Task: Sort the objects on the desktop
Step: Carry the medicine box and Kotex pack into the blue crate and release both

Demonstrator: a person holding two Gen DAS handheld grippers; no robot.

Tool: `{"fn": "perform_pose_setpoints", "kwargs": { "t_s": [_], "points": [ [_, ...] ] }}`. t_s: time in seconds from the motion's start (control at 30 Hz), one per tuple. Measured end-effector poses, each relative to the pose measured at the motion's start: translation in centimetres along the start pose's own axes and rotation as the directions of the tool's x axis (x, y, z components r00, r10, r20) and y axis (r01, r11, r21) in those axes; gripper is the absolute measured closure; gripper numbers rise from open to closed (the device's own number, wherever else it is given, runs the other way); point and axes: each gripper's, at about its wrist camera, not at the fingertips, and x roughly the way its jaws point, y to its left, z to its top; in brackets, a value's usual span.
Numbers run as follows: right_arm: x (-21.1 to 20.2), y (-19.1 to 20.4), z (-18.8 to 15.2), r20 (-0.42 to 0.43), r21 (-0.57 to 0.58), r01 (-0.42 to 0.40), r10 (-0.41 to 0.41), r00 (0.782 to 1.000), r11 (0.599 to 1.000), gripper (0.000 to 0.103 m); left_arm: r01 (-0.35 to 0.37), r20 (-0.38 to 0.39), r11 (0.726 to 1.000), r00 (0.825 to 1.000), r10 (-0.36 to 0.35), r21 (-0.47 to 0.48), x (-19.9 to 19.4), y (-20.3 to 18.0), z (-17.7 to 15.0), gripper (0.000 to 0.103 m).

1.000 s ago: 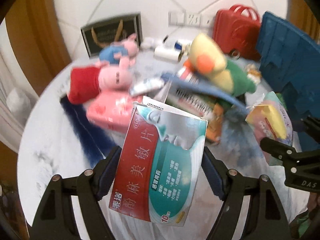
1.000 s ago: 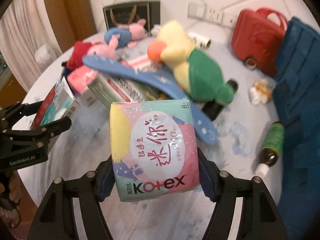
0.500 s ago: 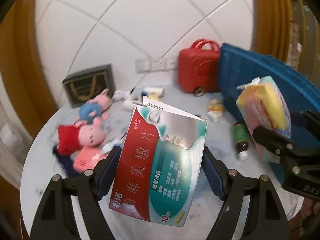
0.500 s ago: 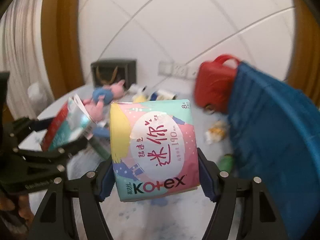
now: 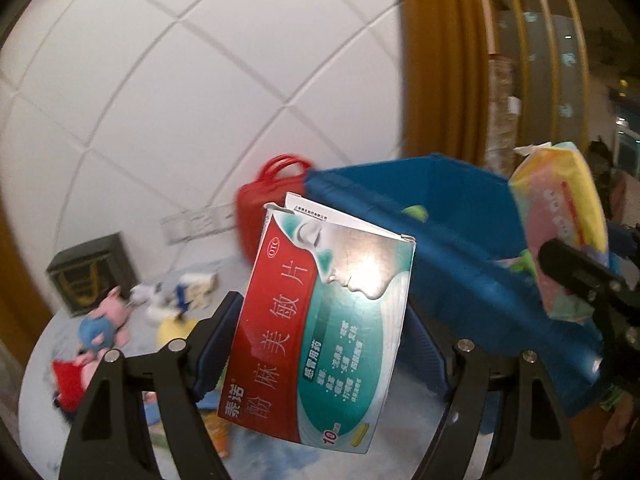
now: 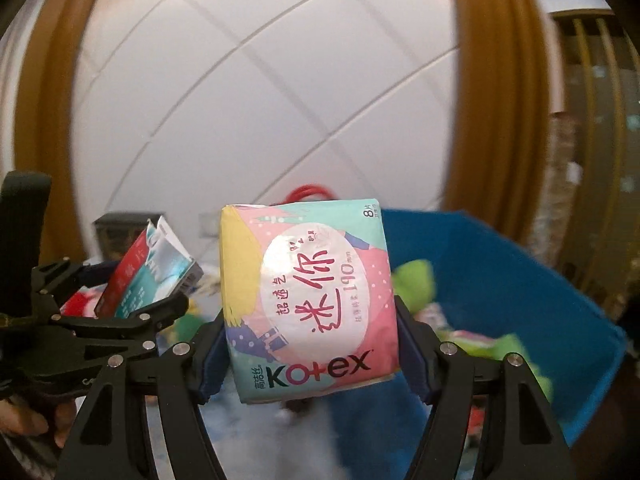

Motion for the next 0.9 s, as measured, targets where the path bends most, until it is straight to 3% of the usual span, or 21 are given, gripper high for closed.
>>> {"fn": "perform_pose_setpoints", "kwargs": {
  "t_s": [0.23, 0.43, 0.67, 0.9],
  "points": [
    [-1.7, -7.8, 0.5, 0.015, 0.068, 0.171, -0.173, 0.985, 0.983, 0.032, 0.12, 0.028, 0.99, 0.992, -0.123, 0.077, 2.5, -8.3, 4.2, 0.025],
    [-2.3, -13.5, -0.4, -0.011, 0.099, 0.262, -0.262, 0.965, 0.96, 0.032, 0.195, 0.017, 0.973, 0.98, -0.199, 0.122, 4.7, -14.5, 6.6, 0.025],
    [-2.0, -17.4, -0.9, -0.039, 0.099, 0.303, -0.3, 0.953, 0.948, 0.032, 0.219, -0.035, 0.962, 0.976, -0.217, 0.162, 7.9, -19.1, 7.6, 0.025],
    [0.1, -20.0, -1.6, -0.077, 0.1, 0.315, -0.308, 0.948, 0.944, 0.032, 0.218, -0.061, 0.959, 0.976, -0.211, 0.18, 9.8, -20.4, 7.7, 0.024]
  ]
}}
